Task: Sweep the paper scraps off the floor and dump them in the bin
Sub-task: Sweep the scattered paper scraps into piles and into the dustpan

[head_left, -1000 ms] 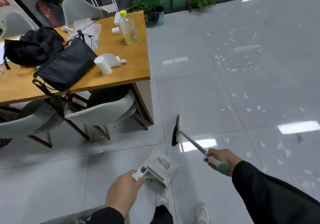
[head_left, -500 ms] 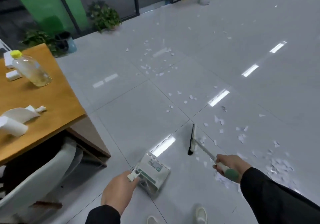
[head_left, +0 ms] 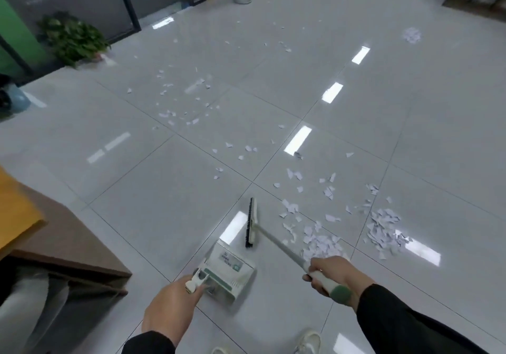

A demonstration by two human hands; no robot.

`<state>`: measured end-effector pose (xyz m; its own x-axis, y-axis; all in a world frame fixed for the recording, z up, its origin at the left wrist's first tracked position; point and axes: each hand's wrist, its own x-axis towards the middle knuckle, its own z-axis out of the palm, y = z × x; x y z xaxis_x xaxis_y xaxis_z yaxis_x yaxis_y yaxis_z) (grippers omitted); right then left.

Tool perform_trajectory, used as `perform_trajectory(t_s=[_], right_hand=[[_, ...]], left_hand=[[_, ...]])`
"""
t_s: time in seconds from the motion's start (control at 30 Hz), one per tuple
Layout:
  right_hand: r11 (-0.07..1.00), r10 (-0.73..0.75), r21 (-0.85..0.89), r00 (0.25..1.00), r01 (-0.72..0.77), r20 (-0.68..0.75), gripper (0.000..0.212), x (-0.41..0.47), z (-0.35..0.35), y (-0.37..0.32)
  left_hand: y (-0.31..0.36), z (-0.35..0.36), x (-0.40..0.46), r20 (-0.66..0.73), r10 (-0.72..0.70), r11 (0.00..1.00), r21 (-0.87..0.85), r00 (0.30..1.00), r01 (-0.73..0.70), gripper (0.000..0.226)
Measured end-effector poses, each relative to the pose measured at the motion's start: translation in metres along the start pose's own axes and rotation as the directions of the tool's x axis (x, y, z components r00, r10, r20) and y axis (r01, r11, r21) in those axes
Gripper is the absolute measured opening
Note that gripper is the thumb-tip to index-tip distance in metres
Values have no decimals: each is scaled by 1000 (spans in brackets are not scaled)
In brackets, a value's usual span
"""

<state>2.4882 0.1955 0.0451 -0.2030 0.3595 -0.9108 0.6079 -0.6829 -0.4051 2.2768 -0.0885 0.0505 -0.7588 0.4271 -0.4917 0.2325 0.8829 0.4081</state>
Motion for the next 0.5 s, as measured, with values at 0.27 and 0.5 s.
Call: perform_trajectory(t_s=[0.27,0.5], right_hand=[[985,34,-164,996,-48,-88,26,22,-93,16],[998,-11,-63,991,2,-134,22,21,-193,4]], left_hand=[[50,35,-16,26,-3,996,85,1000,1,23],[115,78,-29,22,43,992,117,999,-46,34]])
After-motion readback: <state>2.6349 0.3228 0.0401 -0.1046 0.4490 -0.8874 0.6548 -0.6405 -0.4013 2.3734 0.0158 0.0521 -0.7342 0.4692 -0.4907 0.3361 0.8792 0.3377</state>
